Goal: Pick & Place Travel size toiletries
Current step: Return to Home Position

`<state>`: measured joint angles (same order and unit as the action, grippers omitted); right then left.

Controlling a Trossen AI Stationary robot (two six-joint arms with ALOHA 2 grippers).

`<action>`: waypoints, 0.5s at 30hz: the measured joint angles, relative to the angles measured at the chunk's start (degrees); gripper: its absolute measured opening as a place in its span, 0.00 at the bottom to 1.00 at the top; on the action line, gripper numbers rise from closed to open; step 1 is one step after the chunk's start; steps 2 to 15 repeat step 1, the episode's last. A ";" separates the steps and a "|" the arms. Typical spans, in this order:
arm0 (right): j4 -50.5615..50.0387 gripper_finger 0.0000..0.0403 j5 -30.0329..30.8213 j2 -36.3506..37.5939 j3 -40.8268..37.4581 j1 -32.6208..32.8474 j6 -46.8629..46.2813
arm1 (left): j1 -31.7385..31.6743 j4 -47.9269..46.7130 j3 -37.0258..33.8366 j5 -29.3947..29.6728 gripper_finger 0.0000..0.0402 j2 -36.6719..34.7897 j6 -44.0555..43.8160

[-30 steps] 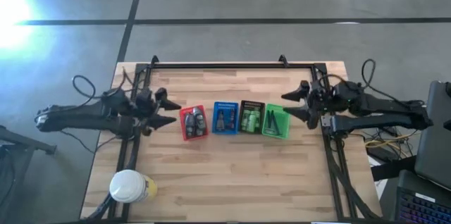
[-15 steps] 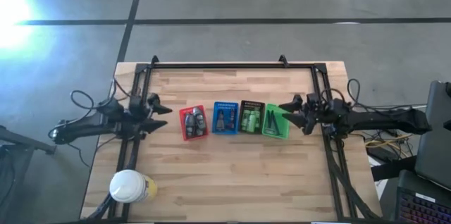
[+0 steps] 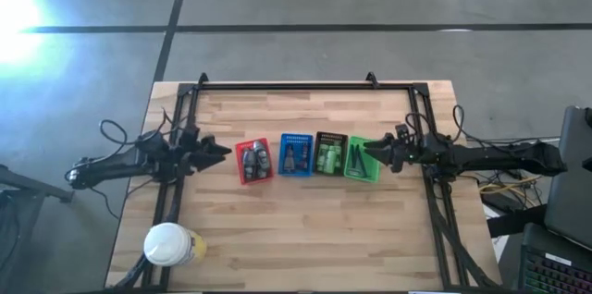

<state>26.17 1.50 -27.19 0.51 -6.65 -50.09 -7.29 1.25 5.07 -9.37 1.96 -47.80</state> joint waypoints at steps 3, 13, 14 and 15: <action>-0.25 0.62 0.01 0.05 0.00 -0.01 0.22 | 0.00 0.24 -0.18 0.00 0.67 0.00 -1.22; -0.25 0.62 0.01 0.05 0.00 -0.01 0.22 | 0.00 0.24 -0.18 0.00 0.67 0.00 -1.22; -0.25 0.62 0.01 0.05 0.00 -0.01 0.22 | 0.00 0.24 -0.18 0.00 0.67 0.00 -1.22; -0.25 0.62 0.01 0.05 0.00 -0.01 0.22 | 0.00 0.24 -0.18 0.00 0.67 0.00 -1.22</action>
